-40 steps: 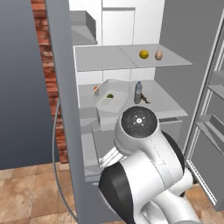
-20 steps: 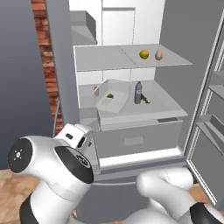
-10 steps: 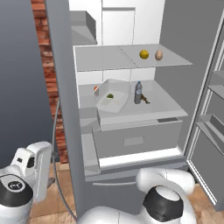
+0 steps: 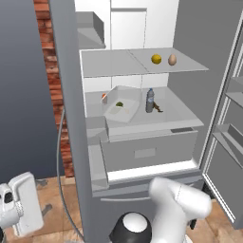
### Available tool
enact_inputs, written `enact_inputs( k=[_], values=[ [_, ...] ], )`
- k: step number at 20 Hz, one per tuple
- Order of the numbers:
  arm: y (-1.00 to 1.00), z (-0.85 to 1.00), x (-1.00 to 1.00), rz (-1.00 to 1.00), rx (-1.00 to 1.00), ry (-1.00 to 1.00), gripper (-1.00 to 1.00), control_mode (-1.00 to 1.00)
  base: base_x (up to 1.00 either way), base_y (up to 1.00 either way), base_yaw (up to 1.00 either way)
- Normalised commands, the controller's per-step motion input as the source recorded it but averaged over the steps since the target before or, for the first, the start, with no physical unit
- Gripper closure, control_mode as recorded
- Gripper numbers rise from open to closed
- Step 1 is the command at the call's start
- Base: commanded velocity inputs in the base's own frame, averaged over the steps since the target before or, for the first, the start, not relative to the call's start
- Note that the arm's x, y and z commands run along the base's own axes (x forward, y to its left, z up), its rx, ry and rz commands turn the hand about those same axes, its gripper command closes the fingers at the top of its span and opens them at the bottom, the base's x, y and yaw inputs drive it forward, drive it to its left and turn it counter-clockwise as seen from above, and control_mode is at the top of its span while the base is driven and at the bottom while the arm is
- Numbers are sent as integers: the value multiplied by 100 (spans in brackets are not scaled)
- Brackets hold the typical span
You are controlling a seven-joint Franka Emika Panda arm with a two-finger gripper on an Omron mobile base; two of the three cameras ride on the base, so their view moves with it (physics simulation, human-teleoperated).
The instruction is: Place the tupperware on the second highest shelf of the fridge. Make space for the tupperware among the existing items by rearranging them on the shelves if needed. Close the fridge door when finished.
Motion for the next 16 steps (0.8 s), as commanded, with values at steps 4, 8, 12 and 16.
enact_inputs(
  k=[4,8,12,16],
  values=[
    [39,-26,54,-8,-18,0,-100,-100,0,0,0],
    [15,-19,54,-11,-7,0,-100,-100,0,0,0],
    [-18,-16,47,-16,-1,7,-100,-100,0,0,0],
    [-49,-24,25,-19,-4,6,-100,-100,0,0,0]
  ],
)
